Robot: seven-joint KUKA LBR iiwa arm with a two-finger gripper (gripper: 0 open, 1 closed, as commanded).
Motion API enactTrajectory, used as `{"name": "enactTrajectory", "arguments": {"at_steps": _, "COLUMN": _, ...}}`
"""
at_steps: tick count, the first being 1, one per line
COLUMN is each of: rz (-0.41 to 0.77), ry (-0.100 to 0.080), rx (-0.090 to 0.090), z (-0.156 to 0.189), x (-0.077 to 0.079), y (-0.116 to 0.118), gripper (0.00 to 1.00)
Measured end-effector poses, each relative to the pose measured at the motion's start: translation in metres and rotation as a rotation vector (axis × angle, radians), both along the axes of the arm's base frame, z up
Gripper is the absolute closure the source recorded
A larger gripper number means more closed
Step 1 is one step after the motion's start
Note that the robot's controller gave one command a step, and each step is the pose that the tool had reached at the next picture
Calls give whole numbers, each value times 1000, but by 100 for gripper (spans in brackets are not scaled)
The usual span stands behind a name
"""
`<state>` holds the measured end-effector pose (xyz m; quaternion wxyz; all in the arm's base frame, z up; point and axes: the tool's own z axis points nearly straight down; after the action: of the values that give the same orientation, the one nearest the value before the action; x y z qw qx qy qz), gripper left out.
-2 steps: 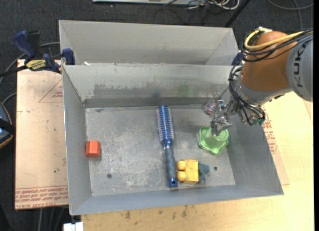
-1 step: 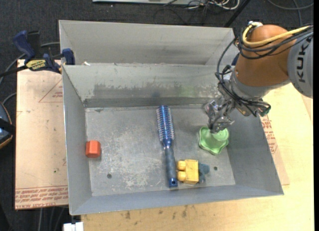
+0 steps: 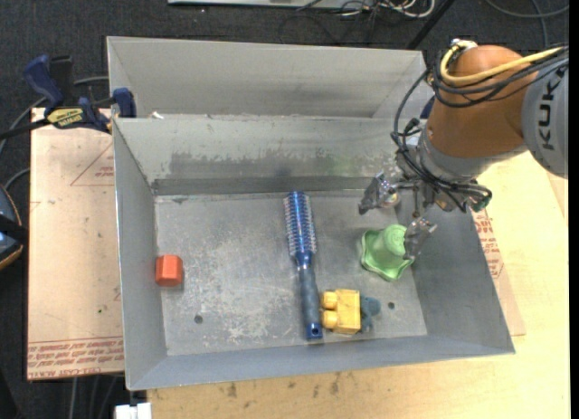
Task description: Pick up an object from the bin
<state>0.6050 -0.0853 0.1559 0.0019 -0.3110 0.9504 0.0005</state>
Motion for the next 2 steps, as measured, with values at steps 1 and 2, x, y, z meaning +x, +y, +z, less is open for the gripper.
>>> {"name": "enactTrajectory", "arguments": {"at_steps": 1, "rz": -15, "ry": -18, "rx": -3, "z": -28, "x": 12, "y": -14, "gripper": 0}}
{"name": "enactTrajectory", "arguments": {"at_steps": 2, "rz": 186, "ry": -18, "rx": -3, "z": -32, "x": 11, "y": -13, "gripper": 0}}
